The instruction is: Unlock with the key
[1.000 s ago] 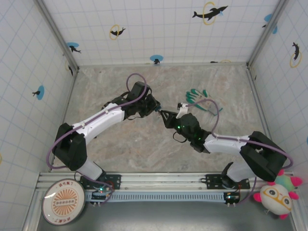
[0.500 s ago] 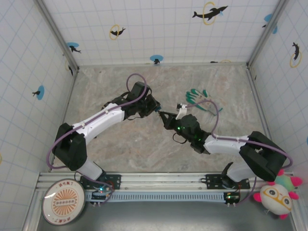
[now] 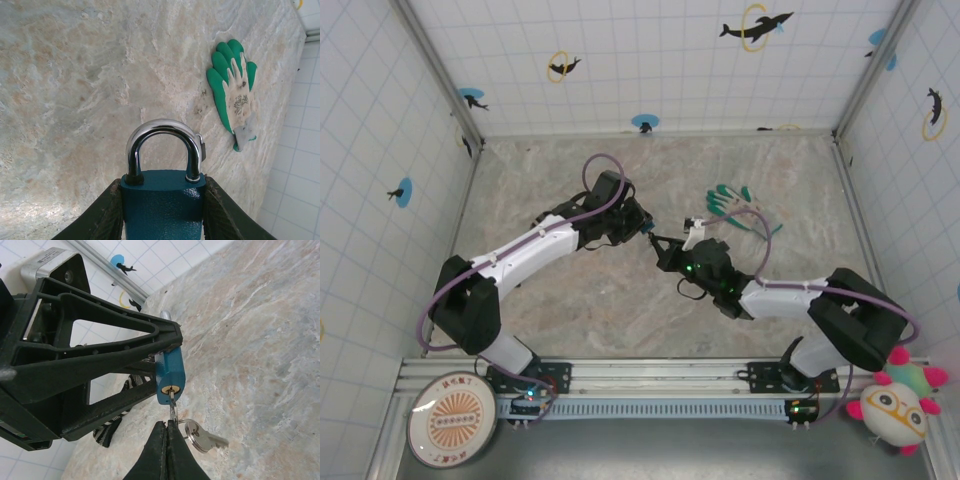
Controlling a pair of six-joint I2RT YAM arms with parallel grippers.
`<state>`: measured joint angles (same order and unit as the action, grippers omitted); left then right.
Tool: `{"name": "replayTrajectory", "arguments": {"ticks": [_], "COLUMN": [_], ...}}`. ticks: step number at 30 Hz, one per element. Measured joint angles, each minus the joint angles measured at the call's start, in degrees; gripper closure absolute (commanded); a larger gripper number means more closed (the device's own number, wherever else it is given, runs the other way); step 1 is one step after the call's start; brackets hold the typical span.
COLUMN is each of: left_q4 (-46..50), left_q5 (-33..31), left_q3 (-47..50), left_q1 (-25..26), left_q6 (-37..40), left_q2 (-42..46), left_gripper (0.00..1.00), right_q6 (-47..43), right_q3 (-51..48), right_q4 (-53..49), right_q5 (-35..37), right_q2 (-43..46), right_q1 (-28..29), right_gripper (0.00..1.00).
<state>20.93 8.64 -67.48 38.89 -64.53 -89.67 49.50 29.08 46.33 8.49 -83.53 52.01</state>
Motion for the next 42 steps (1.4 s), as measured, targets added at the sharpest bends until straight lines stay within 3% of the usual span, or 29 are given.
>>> {"name": "replayTrajectory", "arguments": {"ticks": [16,20,28,42], "left_q4": [-0.9,-0.9,-0.9,-0.9], "left_q5": [1.9,1.9,1.9,1.9], "left_q3": [0.6,0.9,1.0,1.0], "left_q1": [0.1,0.1,0.1,0.1], "left_q6": [0.0,0.0,0.0,0.0], "left_q2": [0.1,0.2,0.3,0.3], "left_gripper": [1.0,1.0,1.0,1.0], "right_q6": [-0.3,-0.6,-0.7,0.5], "right_q3": [3.6,3.6,1.3,0.8], "right_q4": [0.9,-0.2,-2.9,-2.4], "right_q5": [-1.0,-0.7,2.0,0.8], "right_q2": [-2.0,-1.7,3.8,0.3], "right_q1": [-1.9,-1.7,-0.3,-0.3], "right_gripper": [0.99,0.83,0.71,0.84]}}
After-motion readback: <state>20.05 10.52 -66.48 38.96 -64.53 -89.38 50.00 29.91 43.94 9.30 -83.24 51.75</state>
